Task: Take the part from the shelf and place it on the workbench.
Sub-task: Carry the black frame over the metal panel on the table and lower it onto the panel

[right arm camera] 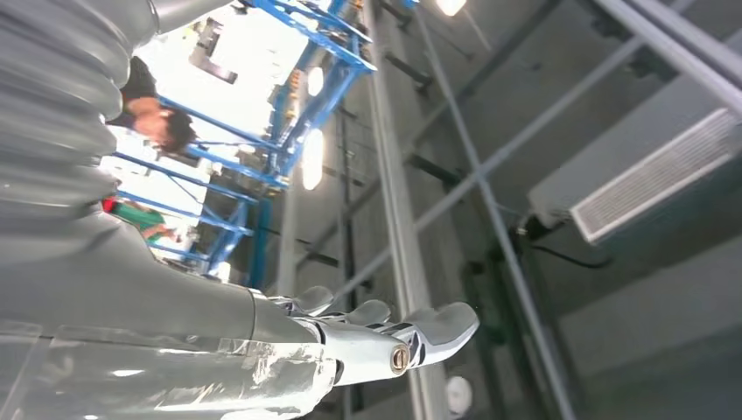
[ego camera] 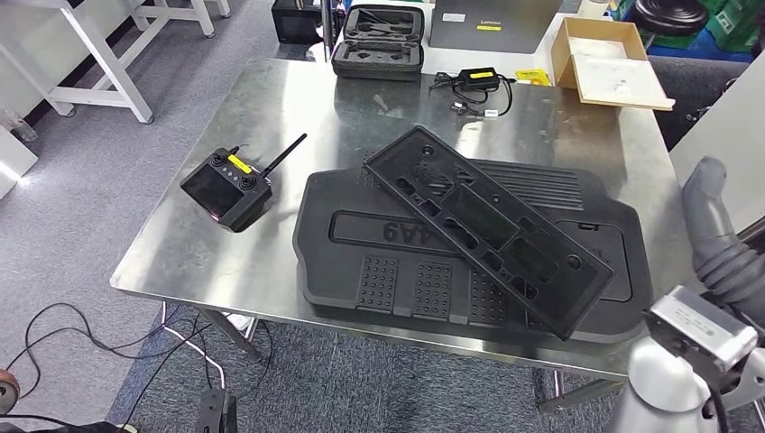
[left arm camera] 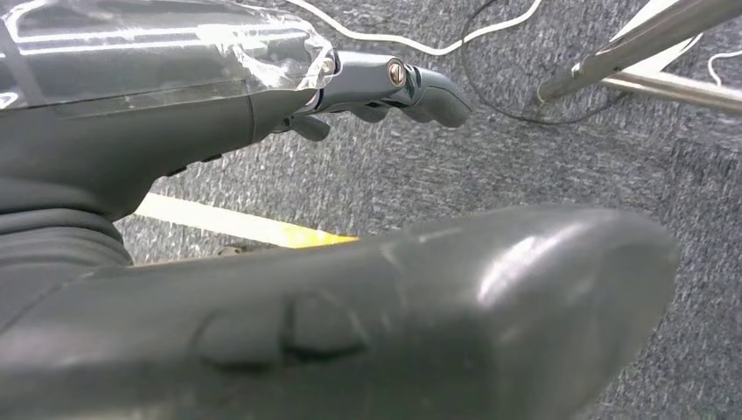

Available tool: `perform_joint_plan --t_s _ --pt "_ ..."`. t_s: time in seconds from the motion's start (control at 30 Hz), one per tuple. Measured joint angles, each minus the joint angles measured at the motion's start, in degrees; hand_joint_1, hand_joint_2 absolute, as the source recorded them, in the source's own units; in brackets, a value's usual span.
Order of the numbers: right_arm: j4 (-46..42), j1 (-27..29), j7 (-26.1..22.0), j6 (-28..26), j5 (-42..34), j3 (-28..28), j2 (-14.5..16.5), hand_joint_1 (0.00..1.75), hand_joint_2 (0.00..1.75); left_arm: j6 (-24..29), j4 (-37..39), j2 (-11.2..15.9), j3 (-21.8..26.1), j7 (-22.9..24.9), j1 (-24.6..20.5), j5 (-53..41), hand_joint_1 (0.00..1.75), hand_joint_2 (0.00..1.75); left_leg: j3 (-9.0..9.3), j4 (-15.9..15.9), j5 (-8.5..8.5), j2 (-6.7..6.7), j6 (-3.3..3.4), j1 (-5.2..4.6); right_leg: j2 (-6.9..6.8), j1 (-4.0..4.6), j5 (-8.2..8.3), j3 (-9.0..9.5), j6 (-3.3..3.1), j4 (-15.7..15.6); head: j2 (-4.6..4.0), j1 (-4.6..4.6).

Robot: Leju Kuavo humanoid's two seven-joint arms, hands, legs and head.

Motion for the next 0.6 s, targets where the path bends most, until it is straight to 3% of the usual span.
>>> perform_joint_plan --t_s 0.07,0.13,0.27,0.3,0.37,0.43,0.47,0.5,0.53,0.6 --pt "0.0 0.0 0.6 0.0 0.0 0.1 -0.2 0.0 1.75 0.0 0.0 -0.1 0.0 0.0 0.1 0.0 0.0 0.0 -0.36 0.8 -0.27 -0.06 -0.7 0.45 0.02 -0.46 3.9 3.0 0.54 -6.8 0.0 0.26" --pt "0.0 0.2 1.2 0.0 -0.3 0.2 -0.4 0.0 1.75 0.0 0.0 -0.1 0.0 0.1 0.1 0.1 0.0 0.0 -0.87 1.7 -0.45 -0.21 -1.74 0.48 0.36 -0.43 5.99 4.9 0.4 -11.7 0.0 0.61" --pt "0.1 0.4 2.2 0.0 -0.8 0.7 -0.7 0.0 1.75 0.0 0.0 -0.2 0.0 0.1 0.2 0.5 0.0 0.0 -1.41 2.1 -0.24 -0.36 -3.48 0.58 0.63 -0.09 6.94 4.07 -1.7 -11.9 0.0 -0.01" --pt "0.1 0.4 2.3 0.0 -0.8 0.9 -0.7 0.0 1.75 0.0 0.0 -0.2 0.0 0.1 0.3 0.5 0.0 0.0 -1.83 3.1 -1.28 -0.32 -3.73 0.65 0.52 -0.11 7.3 3.78 -2.22 -12.0 0.0 -0.3" --pt "0.1 0.4 2.4 0.0 -0.8 1.2 -0.8 0.0 1.75 0.0 0.0 -0.2 0.0 0.1 0.3 0.5 0.0 0.0 -3.73 8.5 -5.64 -0.2 -3.9 0.65 0.22 -0.06 7.99 3.05 -2.99 -12.1 0.0 -1.19" --pt "0.1 0.6 2.3 0.0 -1.0 1.3 -0.8 0.0 1.75 0.0 0.0 -0.2 0.0 0.1 0.3 0.6 0.0 0.0 -5.83 15.7 -9.93 -0.16 -3.89 0.48 0.0 0.25 8.63 2.1 -3.28 -12.0 0.0 -1.99" --pt "0.1 0.8 2.2 0.0 -1.2 1.3 -0.9 0.0 1.75 0.0 0.0 -0.2 0.0 0.2 0.3 0.6 0.0 0.0 -5.89 17.5 -10.78 -0.16 -3.77 0.34 -0.07 0.45 8.96 1.61 -3.3 -12.0 0.0 -2.25" --pt "0.1 0.9 2.2 0.0 -1.5 1.4 -0.9 0.0 1.75 0.0 0.0 -0.2 0.0 0.2 0.3 0.6 0.0 0.0 -4.85 17.1 -10.59 -0.16 -3.51 0.17 -0.1 0.64 9.28 1.15 -3.3 -11.9 0.0 -2.43" --pt "0.1 1.0 2.1 0.0 -1.7 1.4 -0.9 0.0 1.75 0.0 0.0 -0.2 0.0 0.2 0.4 0.7 0.0 0.0 -2.63 14.4 -9.53 -0.16 -3.1 -0.04 -0.1 0.8 9.57 0.77 -3.27 -11.8 0.0 -2.61" --pt "0.1 1.1 1.9 0.0 -2.1 1.4 -0.9 0.0 1.75 0.0 0.0 -0.1 0.0 0.3 0.2 0.7 0.0 0.0 2.88 6.1 -7.2 -0.12 -2.05 -0.62 -0.12 1.06 10.09 0.34 -3.1 -11.8 0.0 -2.92"
